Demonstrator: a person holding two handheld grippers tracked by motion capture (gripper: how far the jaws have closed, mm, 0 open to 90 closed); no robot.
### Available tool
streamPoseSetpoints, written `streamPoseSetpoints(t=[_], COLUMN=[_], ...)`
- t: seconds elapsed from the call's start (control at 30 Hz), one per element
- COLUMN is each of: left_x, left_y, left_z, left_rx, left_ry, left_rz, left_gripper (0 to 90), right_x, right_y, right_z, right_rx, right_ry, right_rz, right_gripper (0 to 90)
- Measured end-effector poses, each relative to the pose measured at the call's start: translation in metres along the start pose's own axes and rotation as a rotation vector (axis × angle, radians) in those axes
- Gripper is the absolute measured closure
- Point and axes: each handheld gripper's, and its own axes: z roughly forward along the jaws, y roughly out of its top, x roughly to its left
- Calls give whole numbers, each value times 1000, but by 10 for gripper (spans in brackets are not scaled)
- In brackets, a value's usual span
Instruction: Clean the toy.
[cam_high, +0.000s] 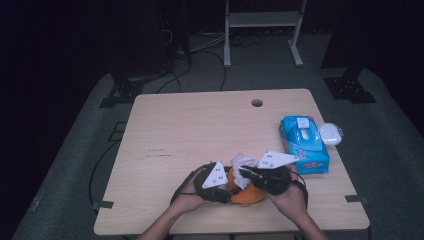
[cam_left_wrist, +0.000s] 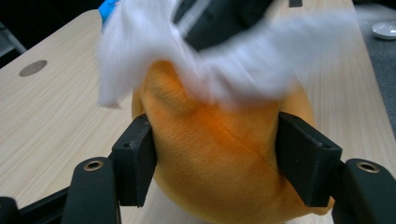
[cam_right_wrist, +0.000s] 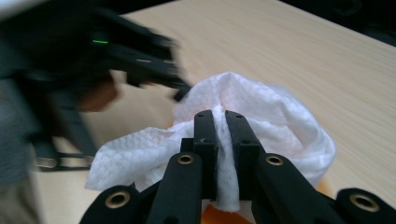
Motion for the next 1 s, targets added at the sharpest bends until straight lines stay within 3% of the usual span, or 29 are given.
streamPoseSetpoints(t=[0.07,0.13,0.2,0.27,0.37,0.43,0.5,0.57,0.67,0.77,0.8,1.0], left_x=[-2,-5,-8,-7,-2,1,2,3,7,7,8,23], left_y=[1,3,4,4,-1,-4,-4,-1,2,0,-1,-11], left_z=[0,1,2,2,1,1,1,0,-4,-4,-4,-6], left_rx=[6,17,20,26,29,28,24,19,-50,-42,-49,-22], left_ry=[2,5,8,13,16,9,3,-1,-12,3,2,3], left_rz=[24,61,95,92,61,40,34,23,-15,-10,-32,-113], left_gripper=[337,337,337,339,343,346,345,295,238,356,393,432], right_x=[-11,-14,-3,4,-6,-17,-27,-28,-22,-20,-22,-21], right_y=[-5,-9,-7,-2,-4,-10,-17,-19,-19,-17,-16,-18], right_z=[-4,-8,-9,-6,-1,1,-1,-1,2,5,5,-4], right_rx=[11,-10,-21,-18,1,24,20,19,20,18,19,12], right_ry=[-40,-15,9,18,-6,-58,-48,-46,-51,-51,-52,-64], right_rz=[38,74,46,17,25,40,85,95,70,57,58,61], right_gripper=[833,832,832,831,832,832,832,832,831,831,831,831])
